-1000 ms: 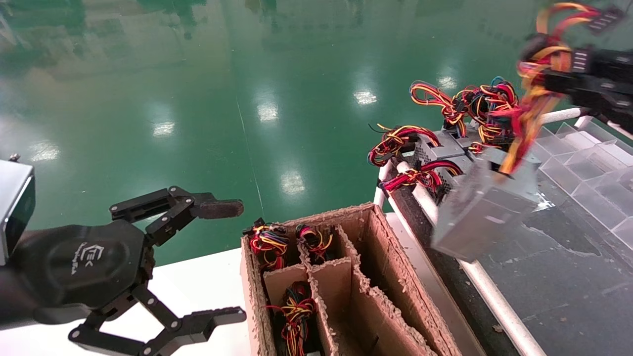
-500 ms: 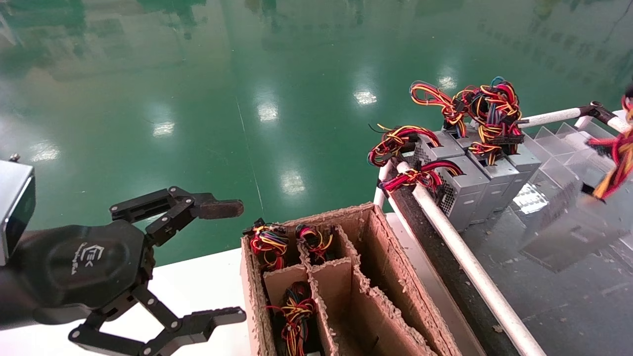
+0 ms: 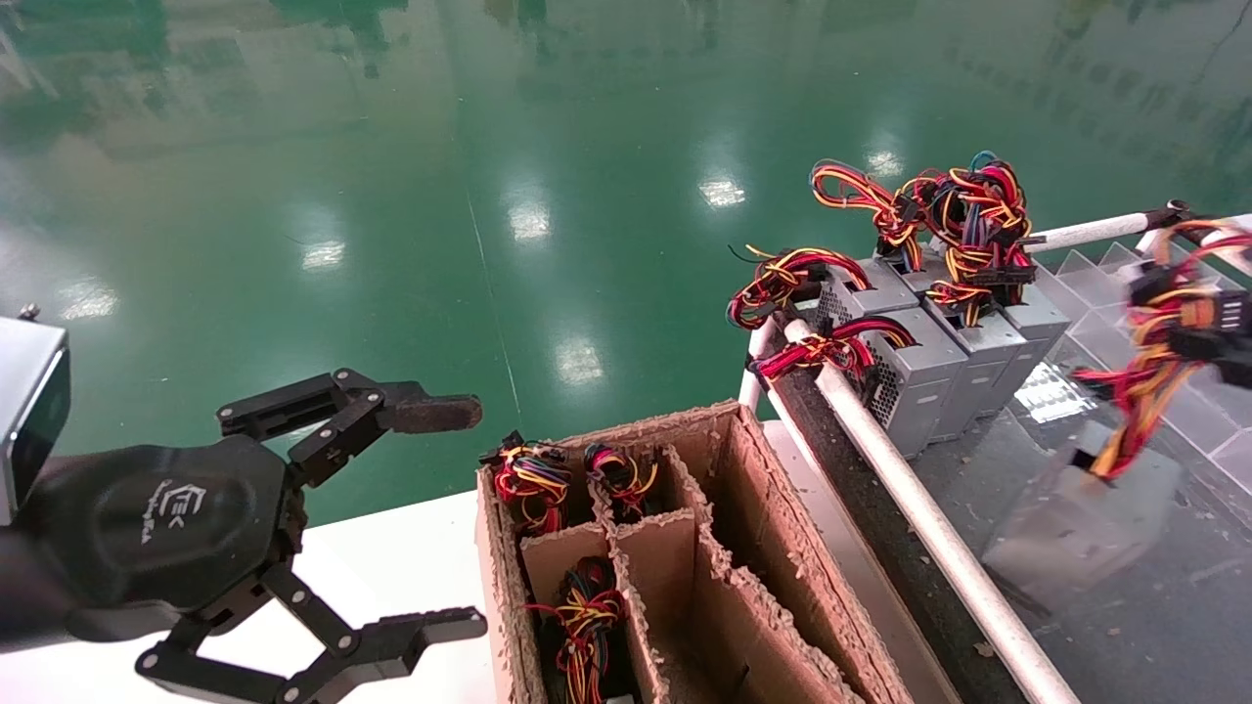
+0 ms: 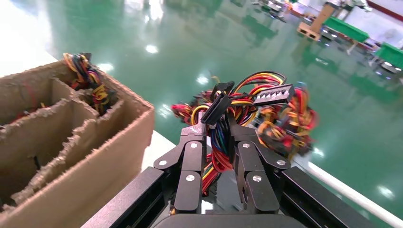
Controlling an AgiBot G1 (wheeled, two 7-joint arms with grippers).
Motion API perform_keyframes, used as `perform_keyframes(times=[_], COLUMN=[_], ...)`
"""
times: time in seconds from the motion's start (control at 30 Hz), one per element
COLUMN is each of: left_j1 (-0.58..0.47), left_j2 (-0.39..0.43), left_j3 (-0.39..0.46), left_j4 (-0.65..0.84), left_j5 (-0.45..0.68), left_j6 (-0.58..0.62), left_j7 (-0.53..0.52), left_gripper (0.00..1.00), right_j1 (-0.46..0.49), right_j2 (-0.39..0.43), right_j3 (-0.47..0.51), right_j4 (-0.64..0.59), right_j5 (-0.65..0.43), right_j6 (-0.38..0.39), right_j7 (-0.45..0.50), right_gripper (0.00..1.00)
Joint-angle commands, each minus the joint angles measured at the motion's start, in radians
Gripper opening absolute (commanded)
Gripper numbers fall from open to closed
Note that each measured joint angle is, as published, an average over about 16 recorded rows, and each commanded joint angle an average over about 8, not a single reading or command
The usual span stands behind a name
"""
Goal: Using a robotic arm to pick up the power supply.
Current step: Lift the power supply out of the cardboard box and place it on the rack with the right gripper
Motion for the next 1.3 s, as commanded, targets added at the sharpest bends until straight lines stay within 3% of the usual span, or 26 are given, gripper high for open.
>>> perform_keyframes(times=[0.03,0.37,0.97,1.0,1.23,1.27,1.3], left_j1=[0.000,0.000,0.000,0.000,0.000,0.000,0.000], left_j2=[0.000,0.000,0.000,0.000,0.000,0.000,0.000], left_j3=[0.000,0.000,0.001,0.001,0.001,0.001,0.001], left_j4=[0.000,0.000,0.000,0.000,0.000,0.000,0.000], left_j5=[0.000,0.000,0.000,0.000,-0.001,-0.001,-0.001], left_j6=[0.000,0.000,0.000,0.000,0.000,0.000,0.000], left_j7=[0.000,0.000,0.000,0.000,0.000,0.000,0.000], left_gripper=[1.00,1.00,1.00,1.00,1.00,1.00,1.00], right_j1=[-0.005,0.069,0.320,0.333,0.389,0.392,0.395], right_j2=[-0.017,-0.111,-0.283,-0.290,-0.318,-0.319,-0.319], right_j3=[-0.005,-0.069,-0.184,-0.188,-0.208,-0.210,-0.210], right_j4=[0.021,0.035,-0.121,-0.134,-0.209,-0.218,-0.226], right_j5=[-0.001,-0.084,-0.223,-0.227,-0.247,-0.248,-0.248], right_j6=[0.012,0.072,0.044,0.040,-0.003,-0.008,-0.013], right_j7=[0.002,0.009,-0.011,-0.014,-0.038,-0.042,-0.045], right_gripper=[0.00,0.00,0.01,0.07,0.93,1.00,1.00])
